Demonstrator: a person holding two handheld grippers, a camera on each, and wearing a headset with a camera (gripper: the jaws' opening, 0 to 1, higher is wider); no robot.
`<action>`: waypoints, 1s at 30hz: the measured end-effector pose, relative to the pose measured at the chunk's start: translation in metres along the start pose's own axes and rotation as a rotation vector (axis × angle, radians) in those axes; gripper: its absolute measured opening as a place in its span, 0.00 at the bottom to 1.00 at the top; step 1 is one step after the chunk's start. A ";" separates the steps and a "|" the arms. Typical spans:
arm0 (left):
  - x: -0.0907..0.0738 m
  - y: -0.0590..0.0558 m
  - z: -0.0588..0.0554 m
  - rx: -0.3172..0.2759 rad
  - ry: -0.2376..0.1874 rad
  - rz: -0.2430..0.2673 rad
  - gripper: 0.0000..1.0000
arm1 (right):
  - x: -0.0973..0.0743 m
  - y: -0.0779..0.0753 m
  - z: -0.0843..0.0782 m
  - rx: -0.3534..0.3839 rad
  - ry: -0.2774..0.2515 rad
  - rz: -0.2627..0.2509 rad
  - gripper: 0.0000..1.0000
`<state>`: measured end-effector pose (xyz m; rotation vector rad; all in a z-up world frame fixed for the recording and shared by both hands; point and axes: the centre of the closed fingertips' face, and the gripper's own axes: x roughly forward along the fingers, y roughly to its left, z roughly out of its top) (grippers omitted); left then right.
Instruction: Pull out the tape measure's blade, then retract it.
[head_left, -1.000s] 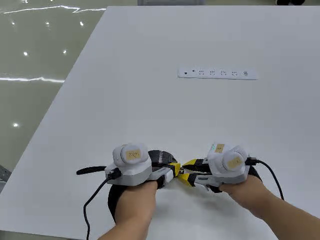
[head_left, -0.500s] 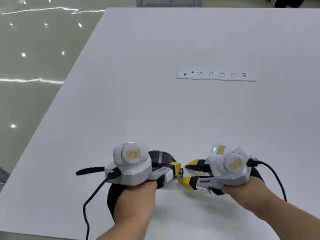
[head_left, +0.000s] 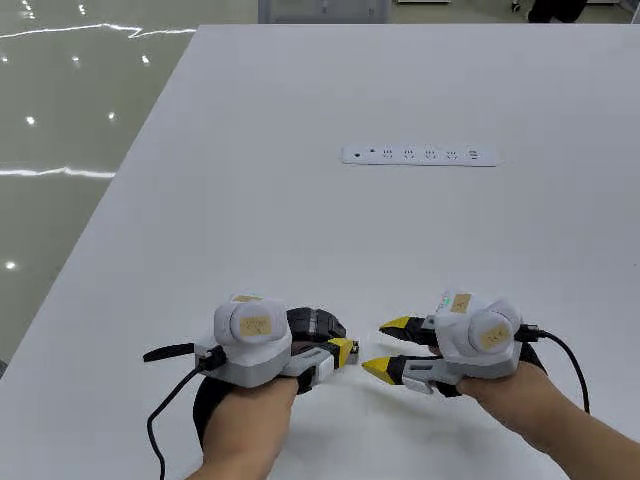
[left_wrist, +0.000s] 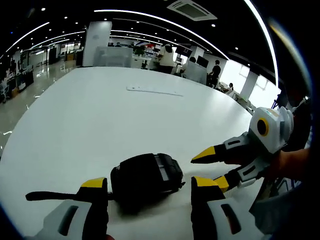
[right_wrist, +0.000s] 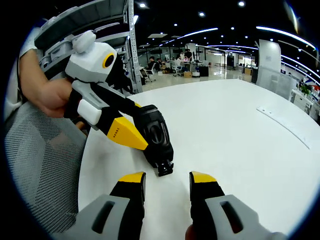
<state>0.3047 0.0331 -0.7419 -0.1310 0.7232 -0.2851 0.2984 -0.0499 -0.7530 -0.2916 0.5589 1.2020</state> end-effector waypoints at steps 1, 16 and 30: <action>-0.001 0.000 -0.001 0.010 0.003 -0.005 0.64 | -0.002 0.000 0.001 0.001 -0.003 -0.006 0.32; -0.022 -0.002 0.004 0.138 -0.002 -0.087 0.68 | -0.030 -0.004 0.001 0.037 -0.030 -0.057 0.41; -0.046 -0.002 0.018 0.234 -0.035 -0.193 0.69 | -0.055 -0.006 -0.004 0.054 -0.029 -0.095 0.50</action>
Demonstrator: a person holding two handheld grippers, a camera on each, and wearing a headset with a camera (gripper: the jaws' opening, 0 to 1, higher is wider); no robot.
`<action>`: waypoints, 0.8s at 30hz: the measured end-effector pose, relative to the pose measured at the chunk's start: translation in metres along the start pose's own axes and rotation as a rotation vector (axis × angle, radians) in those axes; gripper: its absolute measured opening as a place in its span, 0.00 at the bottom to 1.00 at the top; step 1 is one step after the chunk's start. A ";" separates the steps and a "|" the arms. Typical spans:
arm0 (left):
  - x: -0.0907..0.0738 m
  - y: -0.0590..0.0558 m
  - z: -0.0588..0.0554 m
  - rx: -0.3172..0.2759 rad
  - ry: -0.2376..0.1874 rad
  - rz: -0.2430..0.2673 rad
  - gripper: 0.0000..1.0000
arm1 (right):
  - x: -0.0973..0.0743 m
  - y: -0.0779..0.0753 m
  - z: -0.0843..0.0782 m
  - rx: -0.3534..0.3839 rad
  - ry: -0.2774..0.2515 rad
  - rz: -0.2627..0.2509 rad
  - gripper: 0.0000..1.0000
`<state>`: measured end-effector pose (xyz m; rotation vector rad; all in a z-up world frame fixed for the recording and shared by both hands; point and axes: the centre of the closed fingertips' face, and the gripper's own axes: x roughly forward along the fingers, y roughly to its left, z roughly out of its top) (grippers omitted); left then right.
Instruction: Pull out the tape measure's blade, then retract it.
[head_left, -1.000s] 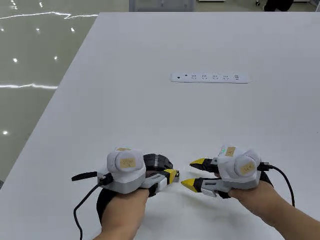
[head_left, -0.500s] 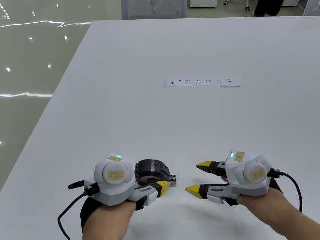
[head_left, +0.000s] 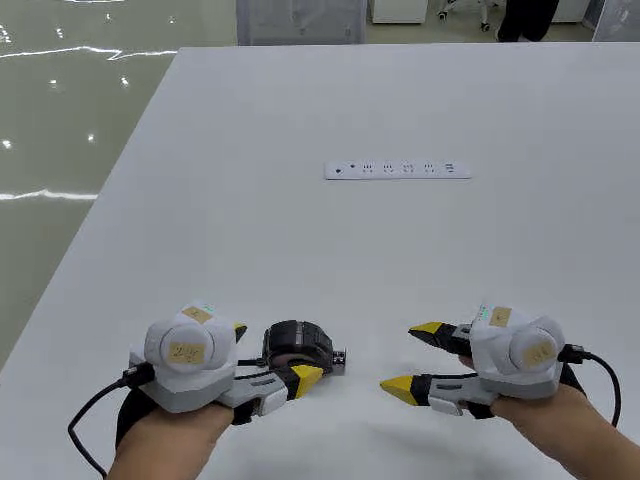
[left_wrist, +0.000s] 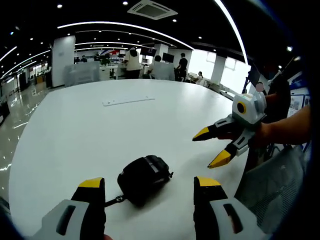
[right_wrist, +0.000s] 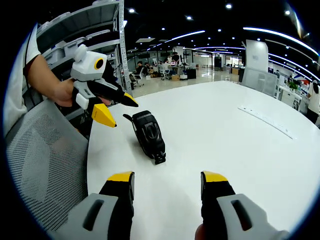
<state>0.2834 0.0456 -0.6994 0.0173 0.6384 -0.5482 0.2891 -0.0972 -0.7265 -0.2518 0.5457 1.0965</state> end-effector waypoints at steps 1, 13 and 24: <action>-0.002 0.002 -0.001 0.000 -0.003 -0.004 0.69 | -0.002 0.000 -0.001 -0.002 0.001 -0.003 0.50; -0.019 0.005 -0.010 0.059 -0.030 -0.050 0.73 | -0.025 -0.006 -0.007 -0.001 -0.002 -0.044 0.59; -0.032 0.001 -0.015 0.126 -0.056 -0.073 0.75 | -0.046 -0.013 -0.011 0.002 -0.016 -0.108 0.70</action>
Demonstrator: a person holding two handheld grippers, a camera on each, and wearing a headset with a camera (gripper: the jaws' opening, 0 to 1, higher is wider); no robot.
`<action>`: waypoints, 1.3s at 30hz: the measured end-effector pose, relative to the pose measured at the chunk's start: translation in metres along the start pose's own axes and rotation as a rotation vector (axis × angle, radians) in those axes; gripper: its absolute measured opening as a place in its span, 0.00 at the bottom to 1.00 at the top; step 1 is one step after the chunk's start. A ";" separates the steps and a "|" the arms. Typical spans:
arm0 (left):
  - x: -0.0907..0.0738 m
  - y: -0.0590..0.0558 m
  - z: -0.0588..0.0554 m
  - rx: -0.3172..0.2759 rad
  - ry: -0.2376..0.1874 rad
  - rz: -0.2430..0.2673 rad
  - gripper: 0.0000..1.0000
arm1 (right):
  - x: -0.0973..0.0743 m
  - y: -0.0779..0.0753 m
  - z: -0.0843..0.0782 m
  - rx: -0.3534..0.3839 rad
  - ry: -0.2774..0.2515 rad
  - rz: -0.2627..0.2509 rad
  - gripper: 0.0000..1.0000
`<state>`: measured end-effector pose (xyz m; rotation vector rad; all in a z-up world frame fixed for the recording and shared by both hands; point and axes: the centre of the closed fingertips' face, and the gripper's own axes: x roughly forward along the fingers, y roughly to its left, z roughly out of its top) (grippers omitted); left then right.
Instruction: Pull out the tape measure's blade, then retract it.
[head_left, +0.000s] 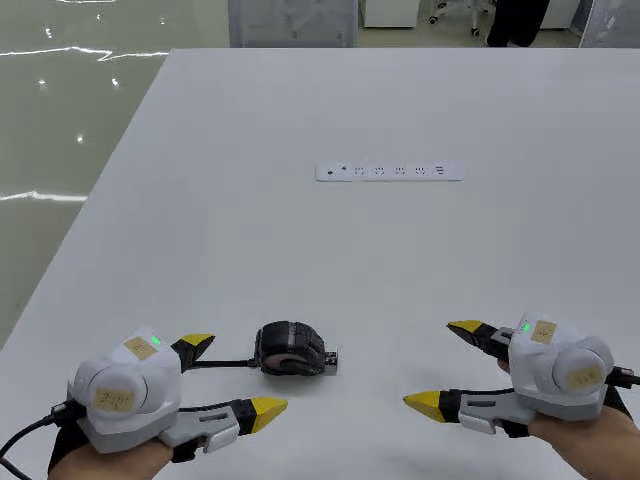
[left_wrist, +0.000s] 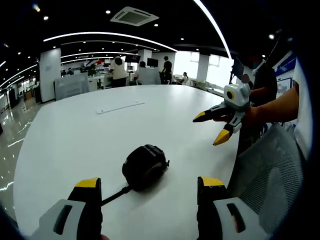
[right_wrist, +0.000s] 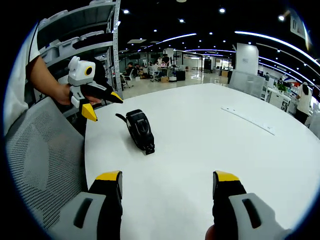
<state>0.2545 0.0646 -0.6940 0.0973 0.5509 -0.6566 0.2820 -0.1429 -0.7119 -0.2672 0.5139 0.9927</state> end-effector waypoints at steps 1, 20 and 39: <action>-0.001 0.000 0.000 -0.001 -0.003 -0.003 0.75 | -0.001 0.000 0.000 0.001 -0.002 -0.002 0.70; -0.027 0.015 -0.025 -0.033 0.005 0.044 0.80 | -0.019 0.008 -0.010 0.055 -0.018 -0.025 0.77; -0.039 0.012 -0.048 -0.065 0.016 0.044 0.88 | -0.032 0.022 -0.034 0.102 -0.013 -0.056 0.94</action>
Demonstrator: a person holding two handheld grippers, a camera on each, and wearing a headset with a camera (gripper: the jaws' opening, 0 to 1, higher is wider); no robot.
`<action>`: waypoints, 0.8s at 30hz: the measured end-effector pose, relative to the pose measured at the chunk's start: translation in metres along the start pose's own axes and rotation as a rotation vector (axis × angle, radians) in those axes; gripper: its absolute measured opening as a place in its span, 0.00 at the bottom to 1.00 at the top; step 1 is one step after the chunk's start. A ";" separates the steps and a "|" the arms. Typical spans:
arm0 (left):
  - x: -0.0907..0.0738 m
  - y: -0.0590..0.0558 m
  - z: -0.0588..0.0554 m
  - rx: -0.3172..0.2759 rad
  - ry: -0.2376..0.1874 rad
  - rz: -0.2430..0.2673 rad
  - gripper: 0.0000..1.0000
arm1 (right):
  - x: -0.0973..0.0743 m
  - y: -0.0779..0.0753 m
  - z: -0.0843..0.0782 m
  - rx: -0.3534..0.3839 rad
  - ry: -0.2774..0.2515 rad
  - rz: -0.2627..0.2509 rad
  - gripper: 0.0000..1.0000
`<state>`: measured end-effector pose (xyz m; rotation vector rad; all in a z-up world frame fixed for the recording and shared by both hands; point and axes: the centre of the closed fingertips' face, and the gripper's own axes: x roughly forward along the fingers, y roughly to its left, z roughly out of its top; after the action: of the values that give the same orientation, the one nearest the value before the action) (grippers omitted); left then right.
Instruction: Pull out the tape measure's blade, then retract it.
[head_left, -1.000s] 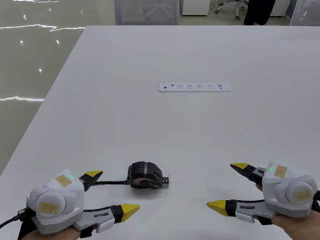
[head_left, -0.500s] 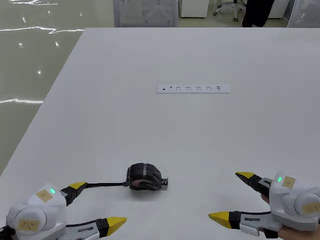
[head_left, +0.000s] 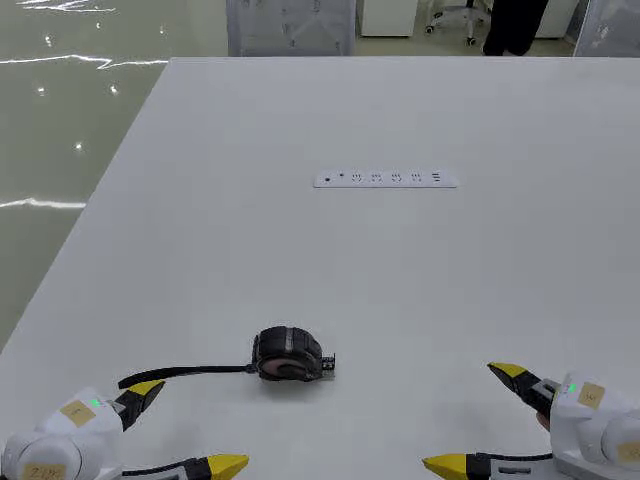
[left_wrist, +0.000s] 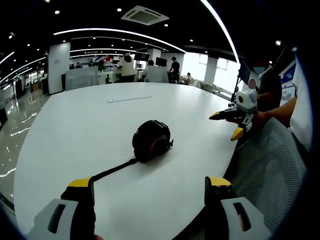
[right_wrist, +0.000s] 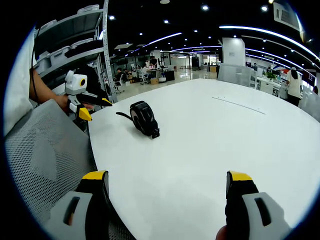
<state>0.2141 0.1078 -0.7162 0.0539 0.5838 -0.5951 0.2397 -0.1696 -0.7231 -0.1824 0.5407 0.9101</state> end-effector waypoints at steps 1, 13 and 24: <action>-0.001 0.001 0.000 -0.008 -0.004 0.001 0.88 | -0.001 0.001 -0.003 0.005 0.002 -0.001 0.94; -0.006 0.003 -0.006 -0.047 -0.027 0.005 0.95 | -0.007 0.002 -0.007 0.058 -0.022 -0.027 0.97; -0.006 0.001 -0.006 -0.057 -0.039 0.004 1.00 | -0.007 0.005 -0.009 0.058 -0.014 -0.019 0.97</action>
<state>0.2074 0.1130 -0.7179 -0.0097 0.5626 -0.5742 0.2289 -0.1748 -0.7269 -0.1279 0.5505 0.8752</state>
